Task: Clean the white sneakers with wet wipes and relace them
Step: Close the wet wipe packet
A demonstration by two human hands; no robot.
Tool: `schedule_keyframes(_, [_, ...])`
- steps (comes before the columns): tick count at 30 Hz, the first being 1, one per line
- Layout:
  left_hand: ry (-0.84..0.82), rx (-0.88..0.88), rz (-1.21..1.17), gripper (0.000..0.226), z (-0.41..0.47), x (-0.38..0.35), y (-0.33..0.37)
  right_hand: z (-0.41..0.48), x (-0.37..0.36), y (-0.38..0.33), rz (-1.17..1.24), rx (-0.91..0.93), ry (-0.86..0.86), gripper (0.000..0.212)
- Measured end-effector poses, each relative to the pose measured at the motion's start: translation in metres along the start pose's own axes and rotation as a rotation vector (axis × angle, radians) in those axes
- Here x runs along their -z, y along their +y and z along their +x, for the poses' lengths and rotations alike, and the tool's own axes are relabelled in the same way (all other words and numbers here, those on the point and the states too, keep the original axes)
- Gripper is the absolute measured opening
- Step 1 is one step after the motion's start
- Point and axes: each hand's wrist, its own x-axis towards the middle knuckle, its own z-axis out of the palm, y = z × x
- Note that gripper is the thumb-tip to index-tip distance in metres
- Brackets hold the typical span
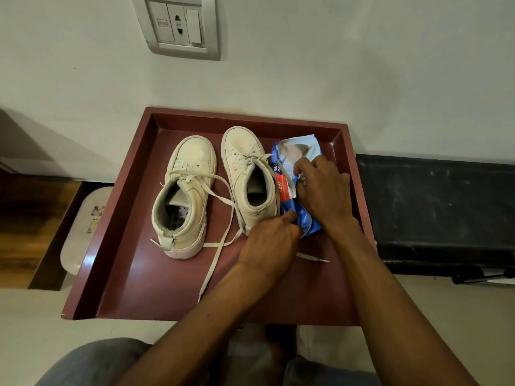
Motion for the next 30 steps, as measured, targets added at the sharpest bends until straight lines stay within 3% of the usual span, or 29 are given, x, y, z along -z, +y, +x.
schedule_keyframes(7, [0.01,0.005,0.005,0.022,0.0,0.001,0.0,0.0,-0.013,0.002,-0.038,-0.163,0.055,0.042])
schedule_keyframes(12, [0.007,0.002,0.007,0.026,0.0,0.003,0.0,-0.001,-0.015,-0.004,-0.118,-0.15,0.061,0.025])
schedule_keyframes(17, [0.003,0.006,0.008,0.024,-0.001,0.004,0.0,0.002,-0.001,-0.003,0.106,-0.146,0.009,0.031])
schedule_keyframes(22, [-0.007,0.006,-0.006,0.025,-0.001,0.006,0.0,0.004,0.016,0.007,0.32,-0.104,-0.164,0.01])
schedule_keyframes(30, [-0.012,-0.006,0.003,0.026,-0.002,0.009,0.001,0.009,0.032,0.014,0.025,-0.019,-0.67,0.059])
